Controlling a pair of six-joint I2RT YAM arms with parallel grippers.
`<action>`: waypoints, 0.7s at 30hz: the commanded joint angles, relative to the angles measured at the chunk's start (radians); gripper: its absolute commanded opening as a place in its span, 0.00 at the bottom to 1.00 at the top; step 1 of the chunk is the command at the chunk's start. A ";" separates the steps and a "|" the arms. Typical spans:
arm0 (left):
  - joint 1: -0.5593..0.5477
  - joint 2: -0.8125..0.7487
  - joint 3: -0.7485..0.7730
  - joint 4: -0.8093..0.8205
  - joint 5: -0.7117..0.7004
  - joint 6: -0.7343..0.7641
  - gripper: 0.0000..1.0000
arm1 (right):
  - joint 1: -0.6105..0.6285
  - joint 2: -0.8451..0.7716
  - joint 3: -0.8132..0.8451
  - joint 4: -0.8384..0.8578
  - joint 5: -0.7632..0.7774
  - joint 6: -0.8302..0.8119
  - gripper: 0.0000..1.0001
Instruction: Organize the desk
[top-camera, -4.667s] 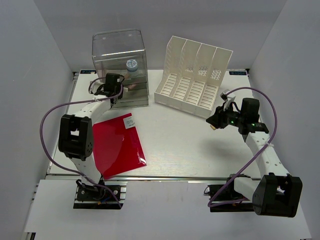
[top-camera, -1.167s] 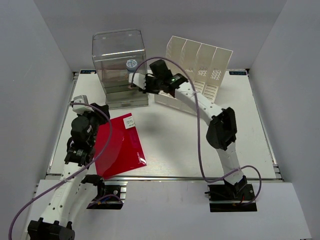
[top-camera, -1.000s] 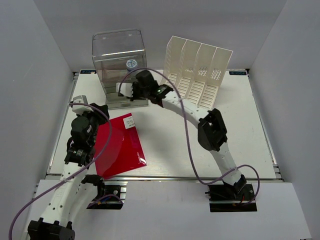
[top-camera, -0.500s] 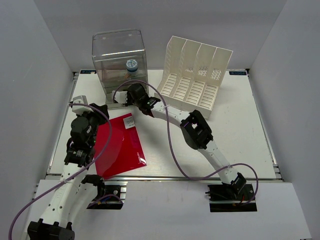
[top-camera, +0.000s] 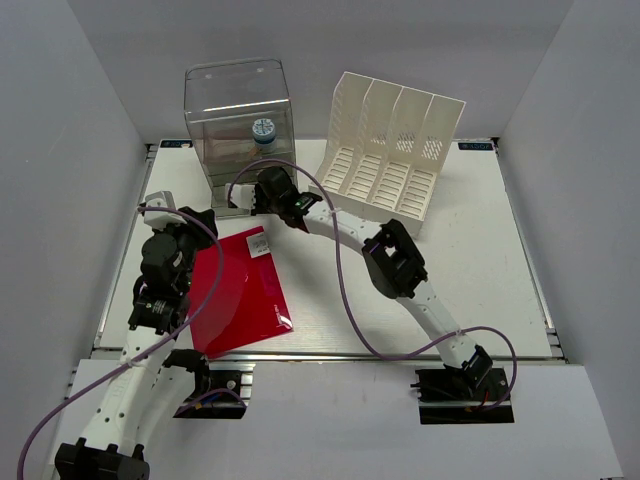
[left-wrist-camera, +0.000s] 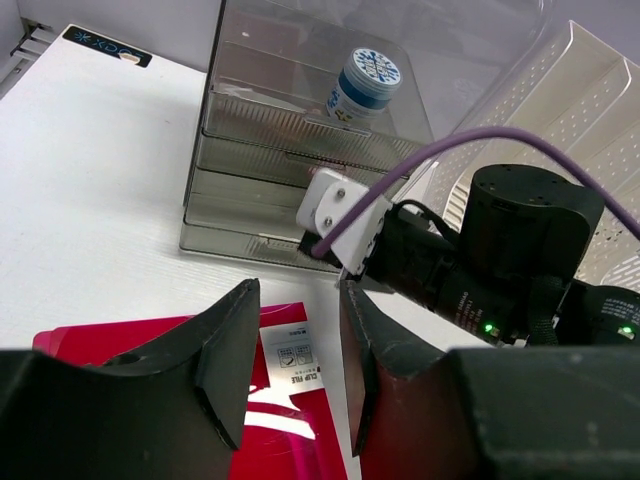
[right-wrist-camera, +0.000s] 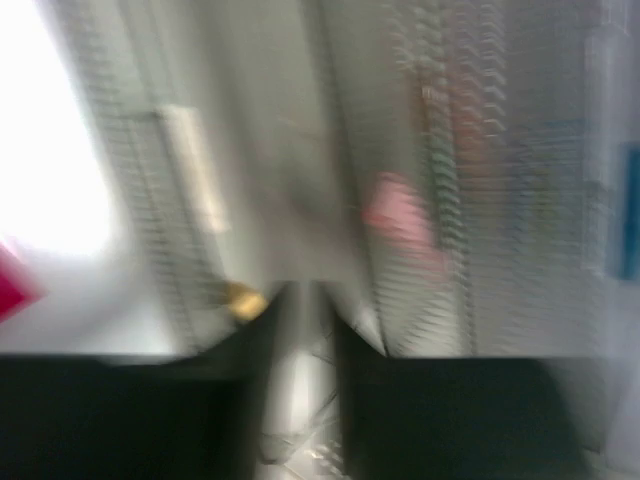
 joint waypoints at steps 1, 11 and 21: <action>-0.004 -0.019 0.003 0.001 0.003 0.006 0.47 | -0.015 -0.117 0.067 -0.161 -0.225 0.046 0.00; -0.004 -0.022 0.003 0.001 -0.002 0.006 0.46 | -0.037 -0.129 0.019 -0.365 -0.412 -0.100 0.00; -0.004 -0.022 0.006 -0.001 -0.002 0.003 0.46 | -0.034 -0.031 0.010 -0.239 -0.251 -0.128 0.00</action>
